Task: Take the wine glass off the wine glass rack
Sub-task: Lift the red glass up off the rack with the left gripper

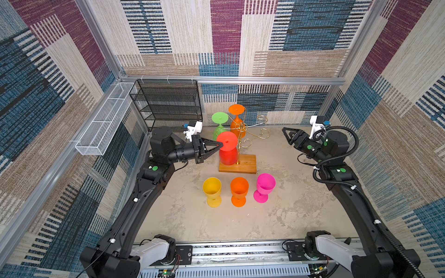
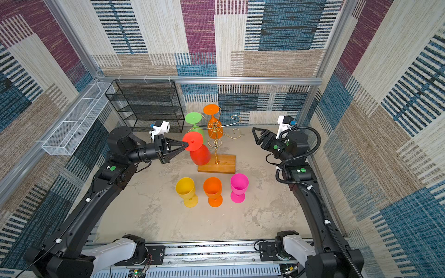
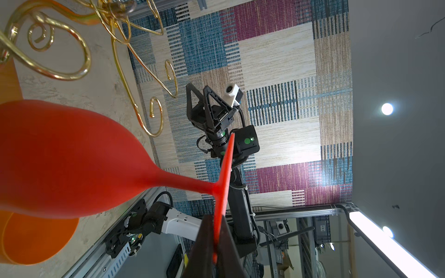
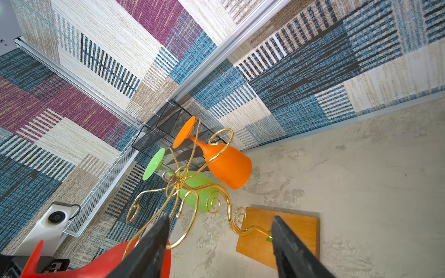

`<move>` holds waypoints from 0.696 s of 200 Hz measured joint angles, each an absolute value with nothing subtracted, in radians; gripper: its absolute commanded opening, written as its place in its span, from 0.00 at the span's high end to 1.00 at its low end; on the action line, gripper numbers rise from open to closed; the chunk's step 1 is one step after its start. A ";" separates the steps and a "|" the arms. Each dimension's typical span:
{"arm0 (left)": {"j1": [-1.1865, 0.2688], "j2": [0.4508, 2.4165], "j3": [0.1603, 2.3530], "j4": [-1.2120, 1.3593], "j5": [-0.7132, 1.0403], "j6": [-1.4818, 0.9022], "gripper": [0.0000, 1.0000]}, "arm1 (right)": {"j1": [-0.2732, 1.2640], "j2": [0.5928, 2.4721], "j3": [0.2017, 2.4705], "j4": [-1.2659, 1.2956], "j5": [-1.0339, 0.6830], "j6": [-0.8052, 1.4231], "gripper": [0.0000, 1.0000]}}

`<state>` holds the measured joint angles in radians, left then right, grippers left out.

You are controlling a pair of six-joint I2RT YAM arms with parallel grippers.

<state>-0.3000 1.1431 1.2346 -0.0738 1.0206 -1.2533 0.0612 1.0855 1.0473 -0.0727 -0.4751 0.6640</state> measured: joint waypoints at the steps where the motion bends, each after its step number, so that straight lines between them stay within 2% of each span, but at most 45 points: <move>1: -0.300 1.142 1.235 -0.075 1.023 -1.253 1.00 | 0.061 1.086 1.048 -0.072 -0.476 0.666 0.32; 51: -0.279 1.090 1.369 -0.155 1.133 -1.203 1.00 | 0.061 1.098 1.050 -0.036 -0.517 0.681 0.32; 79: -0.262 1.079 1.451 -0.113 1.187 -1.195 1.00 | 0.061 1.088 1.044 0.016 -0.547 0.698 0.34; 102: -0.262 1.087 1.445 0.076 1.192 -1.265 1.00 | 0.061 1.053 0.993 0.129 -0.596 0.724 0.36; 139: -0.270 1.194 1.362 0.604 1.114 -1.510 1.00 | 0.061 1.054 0.939 0.387 -0.719 0.823 0.36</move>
<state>-0.2699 1.1938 1.3621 0.6041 1.1141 -1.5105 0.0612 1.0538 0.9394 0.3874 -0.7193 0.8227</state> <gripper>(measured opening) 0.080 0.638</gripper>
